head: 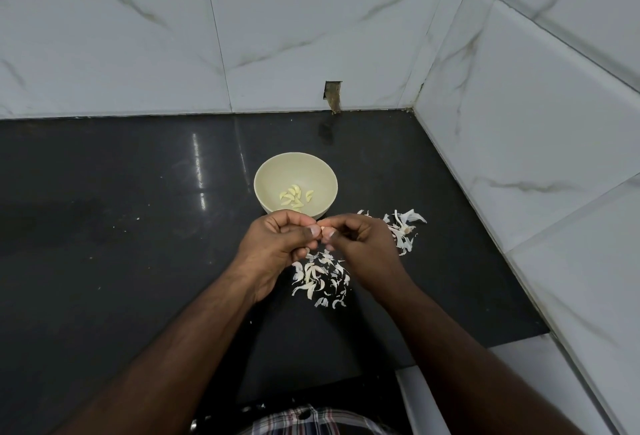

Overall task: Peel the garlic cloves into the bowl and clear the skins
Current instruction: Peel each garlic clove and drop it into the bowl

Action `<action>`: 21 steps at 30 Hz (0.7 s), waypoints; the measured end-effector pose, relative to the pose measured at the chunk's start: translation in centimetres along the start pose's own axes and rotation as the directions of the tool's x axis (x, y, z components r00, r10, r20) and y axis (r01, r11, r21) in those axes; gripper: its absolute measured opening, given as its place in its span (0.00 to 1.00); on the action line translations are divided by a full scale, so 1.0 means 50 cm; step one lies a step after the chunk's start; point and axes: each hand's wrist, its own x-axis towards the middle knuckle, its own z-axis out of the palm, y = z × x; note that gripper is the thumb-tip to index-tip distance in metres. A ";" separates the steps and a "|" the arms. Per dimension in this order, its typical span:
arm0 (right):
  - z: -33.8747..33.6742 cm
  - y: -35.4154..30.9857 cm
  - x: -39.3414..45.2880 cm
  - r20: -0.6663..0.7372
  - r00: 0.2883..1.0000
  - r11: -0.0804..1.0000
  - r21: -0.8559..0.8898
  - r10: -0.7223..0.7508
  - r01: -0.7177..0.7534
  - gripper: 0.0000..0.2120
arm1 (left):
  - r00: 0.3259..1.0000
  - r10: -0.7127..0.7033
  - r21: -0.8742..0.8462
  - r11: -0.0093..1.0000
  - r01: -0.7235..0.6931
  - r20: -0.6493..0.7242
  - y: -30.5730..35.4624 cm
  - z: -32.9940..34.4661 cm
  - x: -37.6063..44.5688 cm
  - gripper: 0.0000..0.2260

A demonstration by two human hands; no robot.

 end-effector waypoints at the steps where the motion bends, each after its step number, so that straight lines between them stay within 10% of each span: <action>1: 0.000 0.002 0.003 -0.010 1.000 1.000 -0.015 0.007 -0.007 0.13 | 1.000 0.003 -0.004 1.000 -0.003 -0.014 -0.001 -0.001 0.002 0.04; 21: -0.002 -0.014 0.009 -0.108 0.994 0.995 -0.096 0.027 -0.037 0.08 | 0.998 0.066 0.045 0.997 -0.066 0.001 -0.002 0.007 0.009 0.04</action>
